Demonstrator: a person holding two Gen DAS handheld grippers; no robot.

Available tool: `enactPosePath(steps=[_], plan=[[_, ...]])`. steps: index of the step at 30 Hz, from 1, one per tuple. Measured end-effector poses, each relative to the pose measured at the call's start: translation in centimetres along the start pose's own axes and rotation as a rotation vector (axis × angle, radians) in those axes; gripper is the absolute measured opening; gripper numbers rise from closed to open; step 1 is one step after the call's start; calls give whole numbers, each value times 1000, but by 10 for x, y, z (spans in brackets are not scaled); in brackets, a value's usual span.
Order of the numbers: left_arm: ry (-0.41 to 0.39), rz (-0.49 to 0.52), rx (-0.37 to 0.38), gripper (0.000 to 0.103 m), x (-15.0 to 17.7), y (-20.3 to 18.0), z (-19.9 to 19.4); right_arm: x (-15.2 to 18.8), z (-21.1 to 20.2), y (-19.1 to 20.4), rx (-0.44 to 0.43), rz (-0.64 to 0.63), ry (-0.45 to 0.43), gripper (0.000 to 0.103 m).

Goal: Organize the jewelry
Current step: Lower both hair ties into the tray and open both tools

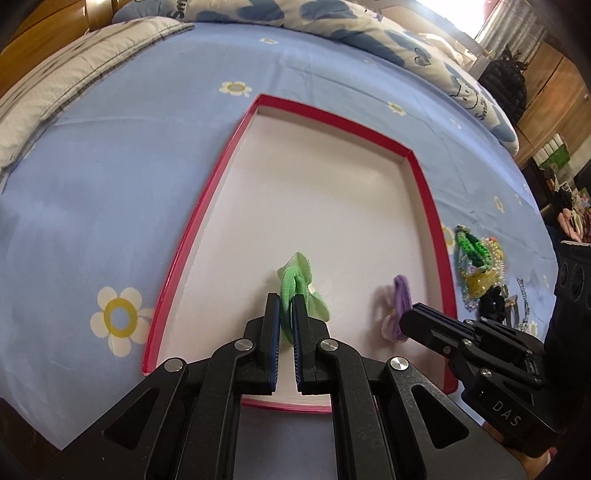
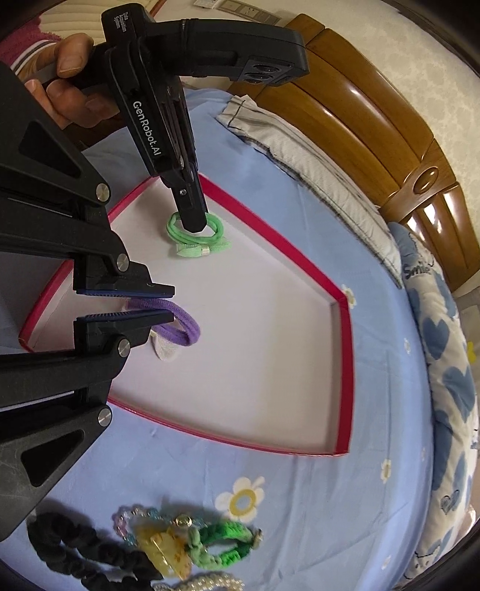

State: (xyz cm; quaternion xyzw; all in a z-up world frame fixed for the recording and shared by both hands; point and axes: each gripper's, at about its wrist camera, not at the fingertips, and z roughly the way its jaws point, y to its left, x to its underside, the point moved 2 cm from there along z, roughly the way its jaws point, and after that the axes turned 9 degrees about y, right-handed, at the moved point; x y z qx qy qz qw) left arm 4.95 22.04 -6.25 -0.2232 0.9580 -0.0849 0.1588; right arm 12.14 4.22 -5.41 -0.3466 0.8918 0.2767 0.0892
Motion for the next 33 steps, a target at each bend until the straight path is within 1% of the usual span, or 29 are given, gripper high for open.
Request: enactPosePath(steps=[4,6,8,9,14,15,16,18,26,33], plan=[[11,-8,-1,7,1,2,2,1,2,-4,-10,14,13,10],[10,-12,-7,15,2,4,1,0,0,-5,-12,17,14,11],[6,-15,-11,21,1,5,0,1,-2,-6,-13,18,14,11],[4,-17,-13,22,1,5,-1,1,-2,-6,-12,19,14,12],[-7,-19,-15,23,2,5,-6,1,-5,-6,-16,20,11,13],[-10,-18,-16,23,3,5,-8,2,-7,-7,-16,21,9,16],[-14,-16,-17,24,4,5,-10,2,-8,-7,-17,22,8,22],[-22,-13,-20,28,4,4,-14,4,-14,-6,-19,23,-5,28],[-45,6,-16,28,9,-8,-29,12,-39,-11,-16,48,-55,28],[-50,53,13,28,13,-35,-37,30,-73,-31,10,97,-113,28]])
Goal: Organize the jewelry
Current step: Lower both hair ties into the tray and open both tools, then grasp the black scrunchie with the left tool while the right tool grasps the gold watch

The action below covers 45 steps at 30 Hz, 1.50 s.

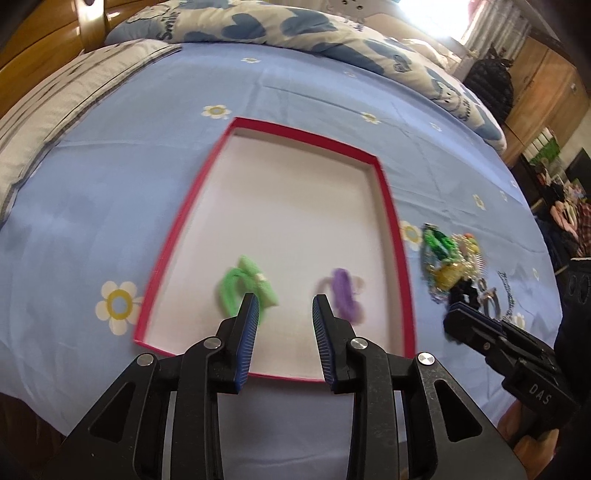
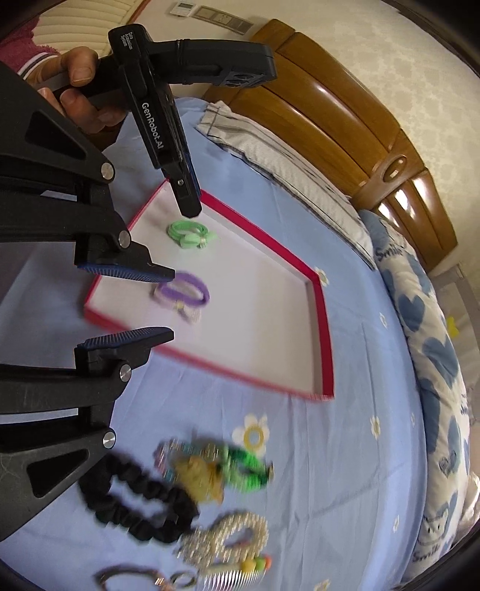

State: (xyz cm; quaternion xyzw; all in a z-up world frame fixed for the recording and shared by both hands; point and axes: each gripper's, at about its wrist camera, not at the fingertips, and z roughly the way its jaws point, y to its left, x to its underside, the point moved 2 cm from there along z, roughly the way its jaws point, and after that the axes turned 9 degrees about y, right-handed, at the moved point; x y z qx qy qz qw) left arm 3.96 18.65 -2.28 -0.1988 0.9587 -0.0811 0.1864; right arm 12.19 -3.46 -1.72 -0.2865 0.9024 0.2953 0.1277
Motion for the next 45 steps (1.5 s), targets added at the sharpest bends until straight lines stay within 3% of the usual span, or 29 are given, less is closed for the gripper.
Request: enactPosePath(steps=[7,11,23,32,45], plan=[[18,75,38,28,6,-40,4,21,-38,-41,64,93,-46,31],[28,117,60,35,10,-63,6,32,-60,-62,97,150,-79,32],[69,228,94,35,22,-123,20,62,-105,-120,205,268,-152,36],[108,278,101,35,21,-156,41,64,-109,-146,250,310,-163,36],[188,338,93,35,16,-190,81,51,-84,-179,296,324,-86,36]])
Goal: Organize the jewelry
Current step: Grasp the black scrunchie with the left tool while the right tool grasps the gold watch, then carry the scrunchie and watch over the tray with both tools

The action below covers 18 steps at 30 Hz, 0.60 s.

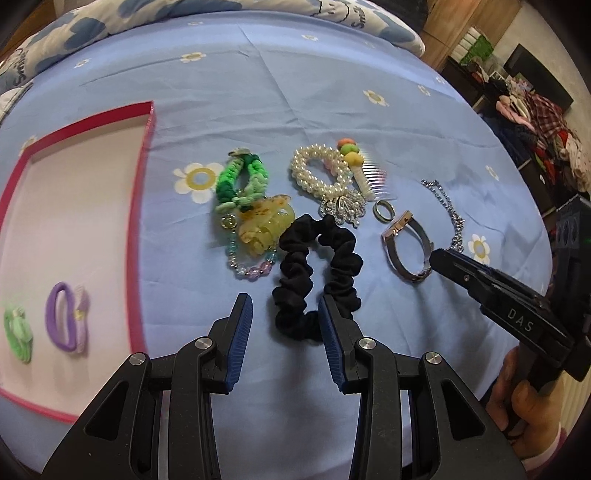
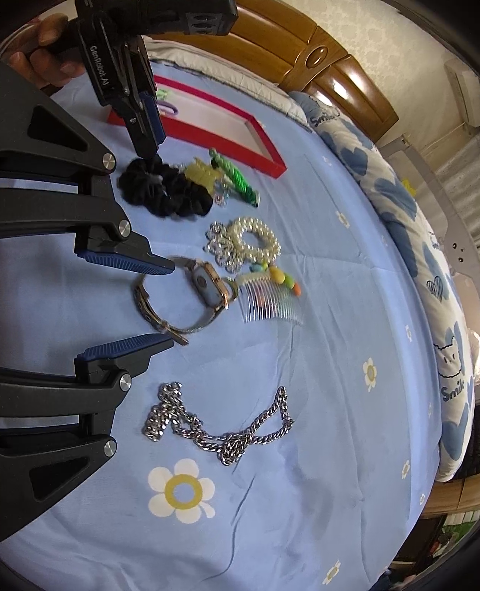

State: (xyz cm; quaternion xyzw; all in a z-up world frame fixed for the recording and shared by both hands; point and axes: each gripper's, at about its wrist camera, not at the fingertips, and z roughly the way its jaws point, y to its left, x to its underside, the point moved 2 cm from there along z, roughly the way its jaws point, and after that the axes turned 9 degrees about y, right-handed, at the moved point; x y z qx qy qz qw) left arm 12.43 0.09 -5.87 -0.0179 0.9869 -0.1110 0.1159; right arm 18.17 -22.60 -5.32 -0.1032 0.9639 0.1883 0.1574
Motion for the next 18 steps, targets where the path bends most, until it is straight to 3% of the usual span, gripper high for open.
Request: enactPosePath(steps=[7,9,11,13,18], plan=[[36,0,11,35,-6,-1,18,-7,14,-7,13,2,28,36],[34,5,10,29,-7,-1,20,-7,18,-6,26,-12,32,34],[33,19,13,13,-7,-1,20,-7,19,-4,38,-24,30,27],[28,25,28,11,-6,-1,17,-8,21,-3,45,-27,34,9],[5,39,40,9,-1,-3,5,-6,13,-3,25,-20,23,6]])
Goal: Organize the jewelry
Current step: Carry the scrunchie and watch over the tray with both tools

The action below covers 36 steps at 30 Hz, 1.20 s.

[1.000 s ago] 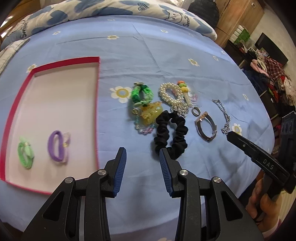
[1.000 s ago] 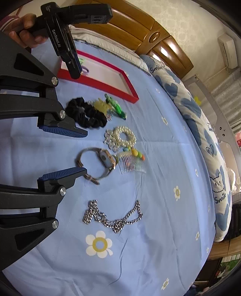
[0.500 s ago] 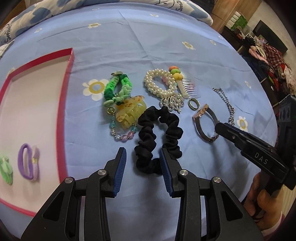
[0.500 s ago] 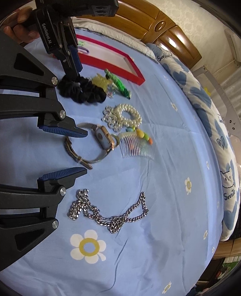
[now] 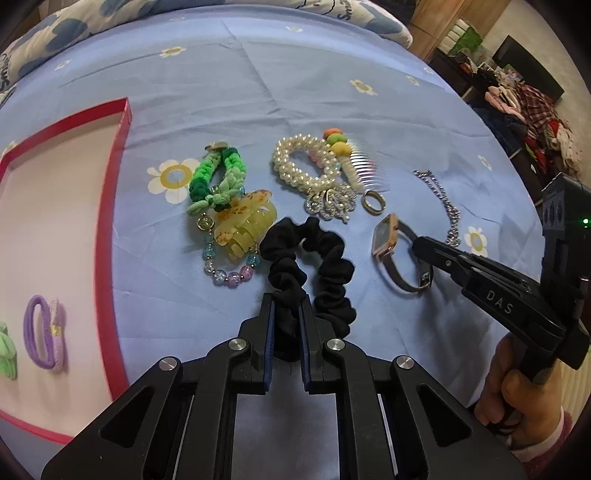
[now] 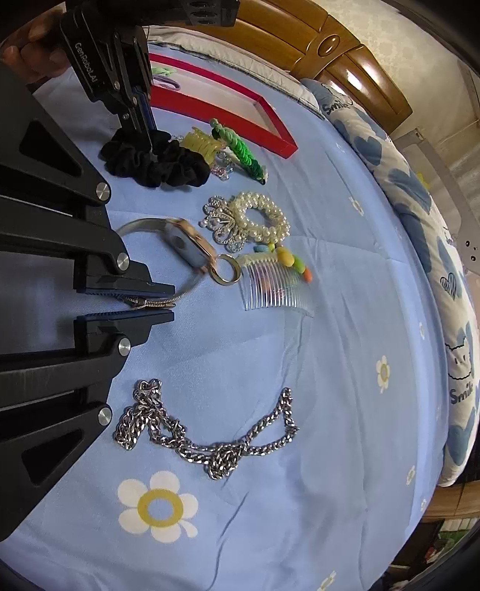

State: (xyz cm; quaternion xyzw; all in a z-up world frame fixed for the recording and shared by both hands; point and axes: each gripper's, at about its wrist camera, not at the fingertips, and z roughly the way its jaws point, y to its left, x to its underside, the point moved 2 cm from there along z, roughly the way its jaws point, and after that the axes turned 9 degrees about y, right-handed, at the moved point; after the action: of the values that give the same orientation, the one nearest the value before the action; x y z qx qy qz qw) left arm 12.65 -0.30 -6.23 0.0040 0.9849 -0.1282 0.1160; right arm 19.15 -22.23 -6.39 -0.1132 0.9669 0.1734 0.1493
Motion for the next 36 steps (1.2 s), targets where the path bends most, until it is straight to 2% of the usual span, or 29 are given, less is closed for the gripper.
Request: enactPosePath(steps=[7,17,26,36], plan=[[-71,-24,27,9,7,5,-38,5,-20,15,-30,-20,-27,6],[-158,-78,41,9,21,27,-83,2,-37,58,-85,-92,-55,6],[-210,-161,11,9,30,66,-108,-8,-28,113,-149,-174,-44,6],[-230,-272,-30,9,41,120,-118,-21,-7,164,-197,-250,-21,6]])
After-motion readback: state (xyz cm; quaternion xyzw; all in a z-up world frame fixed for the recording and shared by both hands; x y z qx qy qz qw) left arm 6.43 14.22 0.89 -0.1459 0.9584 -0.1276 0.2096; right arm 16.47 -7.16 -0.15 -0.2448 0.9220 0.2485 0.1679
